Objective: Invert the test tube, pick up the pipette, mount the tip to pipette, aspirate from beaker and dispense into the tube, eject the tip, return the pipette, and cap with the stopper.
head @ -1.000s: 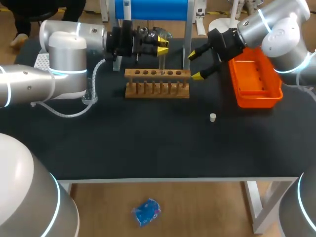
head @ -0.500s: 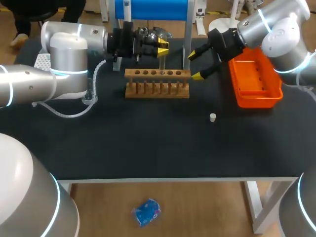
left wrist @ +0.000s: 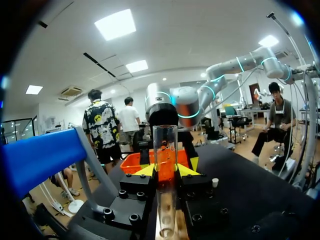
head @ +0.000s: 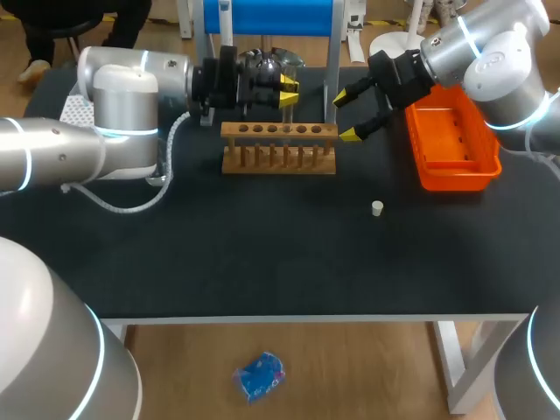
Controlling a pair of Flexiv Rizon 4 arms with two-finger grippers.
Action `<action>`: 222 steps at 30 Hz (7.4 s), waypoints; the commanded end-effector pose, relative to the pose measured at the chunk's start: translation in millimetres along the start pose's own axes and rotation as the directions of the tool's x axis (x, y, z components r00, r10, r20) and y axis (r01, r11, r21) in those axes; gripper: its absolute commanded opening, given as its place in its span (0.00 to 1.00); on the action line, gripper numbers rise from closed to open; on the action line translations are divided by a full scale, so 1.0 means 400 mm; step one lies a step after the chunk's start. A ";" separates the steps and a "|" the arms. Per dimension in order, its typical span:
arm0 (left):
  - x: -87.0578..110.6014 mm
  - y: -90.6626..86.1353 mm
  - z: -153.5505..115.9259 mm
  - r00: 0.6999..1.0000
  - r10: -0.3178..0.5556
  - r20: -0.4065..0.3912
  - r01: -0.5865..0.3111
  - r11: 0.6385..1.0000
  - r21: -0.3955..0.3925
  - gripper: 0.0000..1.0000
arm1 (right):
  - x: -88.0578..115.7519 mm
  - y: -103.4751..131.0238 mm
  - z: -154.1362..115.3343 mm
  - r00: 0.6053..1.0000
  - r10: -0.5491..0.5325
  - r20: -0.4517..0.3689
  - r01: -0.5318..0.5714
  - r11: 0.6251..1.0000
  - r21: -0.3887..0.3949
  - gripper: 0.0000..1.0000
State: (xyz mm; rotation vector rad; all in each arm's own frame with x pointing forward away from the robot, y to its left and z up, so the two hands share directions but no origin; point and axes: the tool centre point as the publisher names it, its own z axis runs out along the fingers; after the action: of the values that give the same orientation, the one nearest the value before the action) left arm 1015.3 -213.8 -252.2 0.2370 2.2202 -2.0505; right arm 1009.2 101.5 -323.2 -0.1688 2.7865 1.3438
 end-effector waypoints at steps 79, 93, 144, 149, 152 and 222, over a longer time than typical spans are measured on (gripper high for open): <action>0.104 -0.088 -0.306 0.861 -0.104 0.497 0.215 0.962 -0.171 1.00 | -0.002 -0.001 0.000 1.000 -0.001 -0.002 0.001 1.000 0.000 1.00; 0.104 -0.088 -0.306 0.861 -0.104 0.497 0.215 0.962 -0.171 1.00 | -0.002 -0.001 0.000 1.000 -0.001 -0.002 0.001 1.000 0.000 1.00; 0.145 0.032 -0.803 0.482 -0.106 0.870 0.449 0.883 -0.141 1.00 | 0.197 0.094 -0.029 1.000 0.000 -0.030 -0.007 0.975 -0.223 1.00; 0.158 0.049 -0.856 0.488 -0.139 0.862 0.467 0.876 -0.123 1.00 | 0.265 0.135 -0.026 0.999 -0.016 -0.039 0.005 0.965 -0.263 1.00; 0.165 0.058 -0.901 0.473 -0.168 0.865 0.483 0.871 -0.095 1.00 | 0.295 0.152 -0.023 0.999 -0.021 -0.050 0.006 0.961 -0.277 1.00; -0.060 0.281 -1.102 0.463 -0.128 0.877 0.605 0.769 -0.207 1.00 | 0.477 0.153 0.010 0.992 0.039 -0.123 -0.098 0.849 -0.519 1.00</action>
State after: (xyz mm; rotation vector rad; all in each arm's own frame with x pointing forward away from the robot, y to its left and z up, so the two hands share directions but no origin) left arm 1056.3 231.7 -317.2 -1.1427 2.0024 -1.1631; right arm 812.8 127.3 -294.0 -0.1608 2.4422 2.1511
